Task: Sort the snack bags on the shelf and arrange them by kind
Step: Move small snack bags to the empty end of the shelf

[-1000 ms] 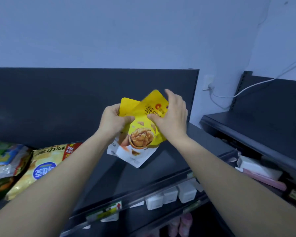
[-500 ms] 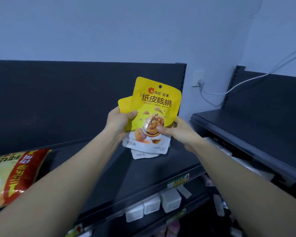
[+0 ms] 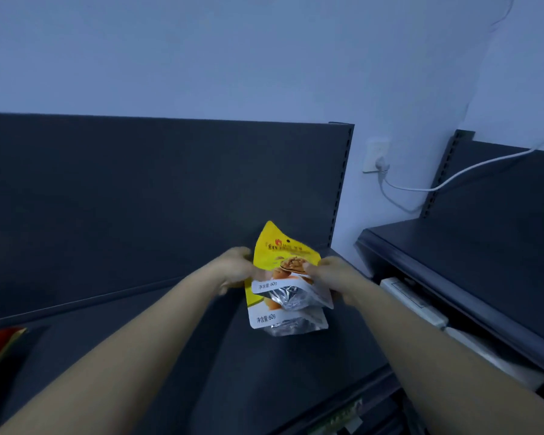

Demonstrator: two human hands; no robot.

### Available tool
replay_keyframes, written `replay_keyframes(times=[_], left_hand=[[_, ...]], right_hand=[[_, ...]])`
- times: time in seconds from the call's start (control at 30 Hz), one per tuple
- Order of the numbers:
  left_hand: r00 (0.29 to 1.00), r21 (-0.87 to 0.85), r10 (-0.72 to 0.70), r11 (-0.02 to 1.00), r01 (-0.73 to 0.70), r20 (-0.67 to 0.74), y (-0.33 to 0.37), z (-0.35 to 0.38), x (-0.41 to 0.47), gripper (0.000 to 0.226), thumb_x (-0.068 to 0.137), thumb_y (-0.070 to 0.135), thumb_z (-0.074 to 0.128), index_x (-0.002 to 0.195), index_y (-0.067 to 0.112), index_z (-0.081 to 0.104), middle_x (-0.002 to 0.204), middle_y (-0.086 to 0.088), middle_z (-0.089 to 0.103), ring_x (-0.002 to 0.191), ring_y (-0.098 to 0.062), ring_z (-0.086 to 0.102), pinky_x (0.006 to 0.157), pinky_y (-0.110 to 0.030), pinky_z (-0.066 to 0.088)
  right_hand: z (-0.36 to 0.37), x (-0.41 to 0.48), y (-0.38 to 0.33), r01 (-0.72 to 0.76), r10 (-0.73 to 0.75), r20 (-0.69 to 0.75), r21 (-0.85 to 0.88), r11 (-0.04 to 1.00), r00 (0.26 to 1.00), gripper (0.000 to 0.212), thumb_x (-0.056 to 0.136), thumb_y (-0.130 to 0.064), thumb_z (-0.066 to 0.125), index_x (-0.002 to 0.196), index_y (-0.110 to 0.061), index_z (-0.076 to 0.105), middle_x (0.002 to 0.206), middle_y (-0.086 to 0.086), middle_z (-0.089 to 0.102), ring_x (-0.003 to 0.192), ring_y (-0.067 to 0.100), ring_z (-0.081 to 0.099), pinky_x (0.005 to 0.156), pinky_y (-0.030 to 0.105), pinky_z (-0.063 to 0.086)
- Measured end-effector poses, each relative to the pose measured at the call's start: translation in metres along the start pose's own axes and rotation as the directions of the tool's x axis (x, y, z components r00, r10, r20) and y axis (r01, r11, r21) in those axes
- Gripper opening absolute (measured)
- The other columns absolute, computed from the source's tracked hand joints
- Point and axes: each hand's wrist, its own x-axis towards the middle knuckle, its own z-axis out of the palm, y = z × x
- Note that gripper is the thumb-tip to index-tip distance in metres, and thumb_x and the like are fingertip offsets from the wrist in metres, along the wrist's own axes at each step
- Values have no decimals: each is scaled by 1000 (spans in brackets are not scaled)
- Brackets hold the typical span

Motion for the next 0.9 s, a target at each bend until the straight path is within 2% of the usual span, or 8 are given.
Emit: replay_keyframes(times=[0.1, 0.23, 0.4, 0.47, 0.57, 0.67, 0.77, 0.9], left_hand=[[999, 100, -45, 994, 45, 1, -9, 3, 9, 80, 77, 20, 81, 144, 6, 39, 139, -10, 50, 128, -27, 47, 105, -41, 40], [998, 138, -59, 989, 60, -17, -14, 0, 8, 40, 80, 29, 77, 113, 16, 59, 122, -3, 57, 122, -23, 48, 96, -39, 42], [992, 256, -10, 966, 42, -123, -18, -3, -15, 59, 83, 32, 75, 133, 10, 53, 130, -5, 55, 123, -23, 50, 98, -38, 44], [984, 331, 34, 943, 26, -175, -20, -5, -29, 62, 84, 32, 73, 137, 8, 51, 134, -8, 55, 120, -23, 53, 96, -35, 46], [957, 461, 102, 887, 36, -273, -23, -10, -58, 64, 85, 32, 72, 140, 8, 47, 140, -8, 52, 124, -23, 52, 101, -33, 44], [930, 591, 150, 802, 83, -335, -26, -14, -90, 63, 86, 37, 70, 139, 11, 49, 140, -7, 52, 127, -23, 50, 102, -33, 43], [910, 676, 183, 725, 130, -372, -32, -21, -125, 55, 87, 36, 68, 133, 9, 55, 134, -8, 57, 121, -25, 53, 93, -32, 45], [885, 763, 205, 607, 221, -419, -43, -40, -173, 46, 87, 36, 66, 123, 8, 59, 123, -8, 61, 113, -27, 57, 93, -39, 49]], right_hand=[[1, 10, 5, -70, 71, 8, -37, 997, 997, 34, 92, -29, 64, 104, 3, 67, 98, 15, 70, 75, 22, 63, 64, 27, 47], [1, 15, 5, -36, 33, -32, -126, 991, 999, 41, 89, -35, 65, 100, 4, 69, 101, 19, 71, 94, 30, 67, 78, 36, 52], [4, -1, 0, 88, -110, -78, -245, 966, 991, 40, 92, -41, 58, 92, -4, 71, 97, 14, 71, 96, 29, 65, 84, 36, 50], [6, -14, -4, 153, -193, -93, -325, 933, 977, 38, 93, -42, 57, 99, -6, 70, 102, 12, 69, 102, 29, 62, 87, 37, 50], [7, -39, -12, 235, -314, -94, -477, 847, 945, 42, 93, -43, 56, 121, -13, 63, 123, 9, 63, 115, 29, 56, 92, 36, 46], [11, -66, -16, 318, -462, -85, -617, 720, 883, 40, 92, -42, 57, 122, -15, 62, 124, 11, 59, 116, 32, 53, 93, 39, 46], [23, -96, -22, 396, -555, 2, -703, 591, 832, 38, 91, -39, 58, 118, -12, 64, 121, 11, 59, 116, 32, 51, 90, 38, 43], [47, -131, -34, 483, -557, 181, -744, 461, 811, 41, 91, -40, 60, 124, -17, 60, 127, 9, 58, 122, 30, 48, 87, 36, 40]])
